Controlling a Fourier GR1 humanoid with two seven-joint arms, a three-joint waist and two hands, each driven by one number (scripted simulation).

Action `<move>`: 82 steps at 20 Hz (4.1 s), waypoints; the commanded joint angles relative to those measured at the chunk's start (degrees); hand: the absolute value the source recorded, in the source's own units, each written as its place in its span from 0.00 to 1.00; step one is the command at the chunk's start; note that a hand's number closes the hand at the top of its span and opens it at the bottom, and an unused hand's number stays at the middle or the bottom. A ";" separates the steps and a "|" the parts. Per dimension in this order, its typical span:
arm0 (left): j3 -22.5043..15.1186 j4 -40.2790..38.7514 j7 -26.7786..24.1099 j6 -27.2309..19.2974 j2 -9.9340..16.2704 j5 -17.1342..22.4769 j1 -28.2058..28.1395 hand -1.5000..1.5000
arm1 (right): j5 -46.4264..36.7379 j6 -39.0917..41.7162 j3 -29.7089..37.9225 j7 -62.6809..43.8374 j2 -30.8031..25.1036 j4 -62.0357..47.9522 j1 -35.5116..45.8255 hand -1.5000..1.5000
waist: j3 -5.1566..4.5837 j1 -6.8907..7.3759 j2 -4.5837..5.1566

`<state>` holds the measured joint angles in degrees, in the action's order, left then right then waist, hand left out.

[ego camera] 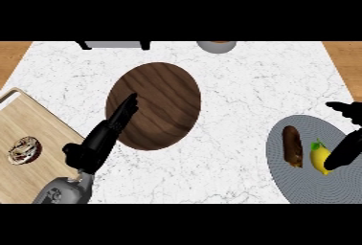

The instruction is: Pick the lemon from the placemat and place it in the bowl

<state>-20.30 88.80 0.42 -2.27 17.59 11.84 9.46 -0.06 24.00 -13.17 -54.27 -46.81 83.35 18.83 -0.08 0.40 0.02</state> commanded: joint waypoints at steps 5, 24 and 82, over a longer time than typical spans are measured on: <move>2.68 0.88 1.35 1.84 -1.34 -2.13 0.06 0.50 | -8.49 -0.35 -1.72 -4.31 5.35 3.06 -2.41 0.00 | 0.07 -0.34 -0.06; 7.09 3.84 3.93 5.25 -5.42 -6.81 -2.50 0.50 | -33.04 -7.22 1.82 6.26 13.04 -0.64 -11.28 0.00 | 0.08 -0.28 -0.05; 7.81 -1.63 4.19 12.37 -13.58 -12.85 3.27 0.50 | -52.97 -38.22 -31.10 -22.33 46.78 -11.25 42.30 1.00 | -0.14 7.45 0.44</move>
<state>-13.34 87.35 5.06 10.56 3.44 -0.52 12.53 -54.71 -8.64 -42.78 -64.10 -0.65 74.27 57.13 -0.19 8.66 0.52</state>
